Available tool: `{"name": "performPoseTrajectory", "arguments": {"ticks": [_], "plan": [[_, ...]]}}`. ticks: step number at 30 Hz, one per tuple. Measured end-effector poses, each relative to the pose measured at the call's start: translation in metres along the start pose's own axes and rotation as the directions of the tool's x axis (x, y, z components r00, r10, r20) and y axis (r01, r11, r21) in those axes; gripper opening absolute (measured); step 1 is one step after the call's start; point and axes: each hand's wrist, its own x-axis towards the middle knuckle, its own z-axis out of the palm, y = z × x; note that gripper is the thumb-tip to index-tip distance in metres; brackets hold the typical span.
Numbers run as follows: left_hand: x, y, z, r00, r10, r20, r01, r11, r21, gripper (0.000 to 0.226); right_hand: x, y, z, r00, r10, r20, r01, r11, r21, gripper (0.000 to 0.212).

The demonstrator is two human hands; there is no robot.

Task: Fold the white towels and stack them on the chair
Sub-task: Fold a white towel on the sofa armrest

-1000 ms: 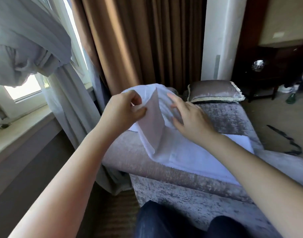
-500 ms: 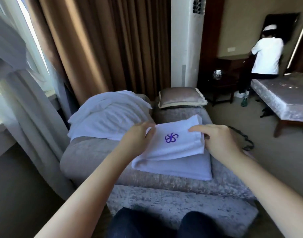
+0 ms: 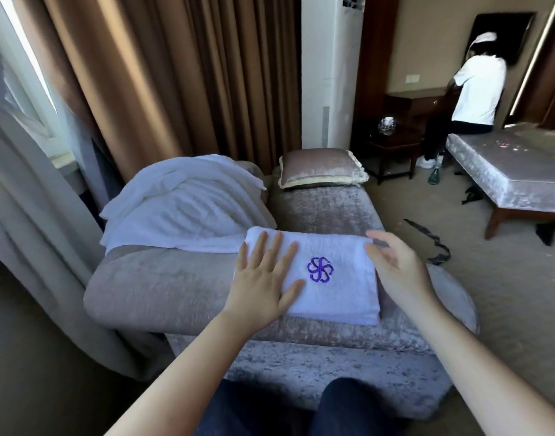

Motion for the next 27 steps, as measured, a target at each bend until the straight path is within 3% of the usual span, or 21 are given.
{"name": "performPoseTrajectory", "arguments": {"ticks": [3, 6, 11, 14, 17, 20, 27], "plan": [[0.000, 0.003, 0.003, 1.000, -0.016, -0.001, 0.016, 1.000, 0.018, 0.067, 0.014, -0.014, 0.014, 0.996, -0.042, -0.080, 0.036, 0.996, -0.084, 0.031], [0.001, 0.006, 0.004, 0.999, -0.037, 0.010, 0.037, 0.999, 0.022, 0.068, 0.025, -0.017, 0.018, 0.985, -0.105, -0.136, 0.088, 0.988, -0.127, 0.019], [-0.001, 0.005, 0.008, 1.000, 0.000, -0.024, 0.002, 0.999, 0.052, 0.067, 0.021, 0.017, 0.029, 0.996, -0.024, -0.087, 0.005, 0.978, -0.210, 0.016], [-0.002, 0.009, 0.007, 0.987, 0.088, -0.131, -0.080, 0.995, 0.066, 0.055, 0.026, 0.018, 0.015, 0.998, 0.055, 0.015, -0.055, 0.998, -0.018, 0.021], [-0.002, 0.031, -0.001, 0.914, 0.312, -0.258, -0.322, 0.947, 0.005, 0.036, 0.034, 0.011, -0.009, 0.952, 0.191, 0.241, -0.256, 0.926, 0.277, 0.025], [0.005, 0.053, -0.007, 0.857, 0.425, -0.292, -0.461, 0.885, -0.065, 0.030, 0.038, 0.008, -0.017, 0.930, 0.108, 0.351, -0.191, 0.959, 0.211, 0.033], [0.008, 0.062, -0.001, 0.835, 0.437, -0.333, -0.494, 0.863, -0.108, 0.008, 0.048, 0.002, -0.018, 0.948, 0.068, 0.312, -0.146, 0.961, 0.235, 0.026]]}}
